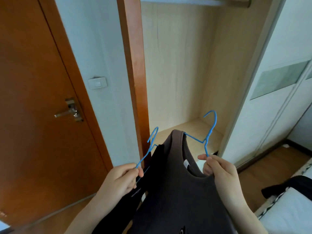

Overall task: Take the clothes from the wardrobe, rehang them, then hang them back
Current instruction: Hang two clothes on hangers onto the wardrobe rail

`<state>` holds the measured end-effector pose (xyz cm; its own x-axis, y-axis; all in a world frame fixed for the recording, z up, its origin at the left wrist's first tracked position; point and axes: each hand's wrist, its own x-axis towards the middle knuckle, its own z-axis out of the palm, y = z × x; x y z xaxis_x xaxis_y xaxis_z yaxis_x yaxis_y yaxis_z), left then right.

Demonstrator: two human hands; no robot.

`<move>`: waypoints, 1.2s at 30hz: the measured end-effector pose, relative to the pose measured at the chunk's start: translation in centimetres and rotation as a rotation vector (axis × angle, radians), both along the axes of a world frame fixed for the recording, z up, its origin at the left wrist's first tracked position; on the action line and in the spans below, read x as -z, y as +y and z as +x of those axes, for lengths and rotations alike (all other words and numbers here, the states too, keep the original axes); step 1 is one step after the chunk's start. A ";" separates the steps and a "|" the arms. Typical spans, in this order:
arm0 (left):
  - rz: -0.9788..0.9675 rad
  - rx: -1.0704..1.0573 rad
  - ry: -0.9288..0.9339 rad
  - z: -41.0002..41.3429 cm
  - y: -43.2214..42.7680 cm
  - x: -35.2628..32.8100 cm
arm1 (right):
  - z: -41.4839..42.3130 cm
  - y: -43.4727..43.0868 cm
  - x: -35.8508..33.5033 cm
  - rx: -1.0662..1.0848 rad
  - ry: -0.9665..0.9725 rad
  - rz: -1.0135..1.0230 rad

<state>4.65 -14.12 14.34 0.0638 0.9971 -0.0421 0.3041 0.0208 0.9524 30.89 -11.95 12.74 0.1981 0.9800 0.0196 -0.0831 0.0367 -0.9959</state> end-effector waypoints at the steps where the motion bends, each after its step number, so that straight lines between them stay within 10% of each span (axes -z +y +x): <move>1: 0.011 0.019 -0.010 0.7 1.4 -0.4 | 0.5 1.1 -0.3 0.013 -0.008 0.010; 18: 0.202 0.086 -0.467 16.6 35.0 -6.6 | 10.9 31.3 -8.7 0.209 -0.285 0.237; 36: 0.238 -0.058 -0.458 31.6 64.5 -19.0 | 23.8 64.6 -29.2 0.260 -0.136 0.446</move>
<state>36.22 50.35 33.30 -0.0330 0.9781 0.2056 -0.1403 -0.2082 0.9680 54.72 52.65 41.93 0.3999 0.7896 0.4655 0.1138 0.4612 -0.8800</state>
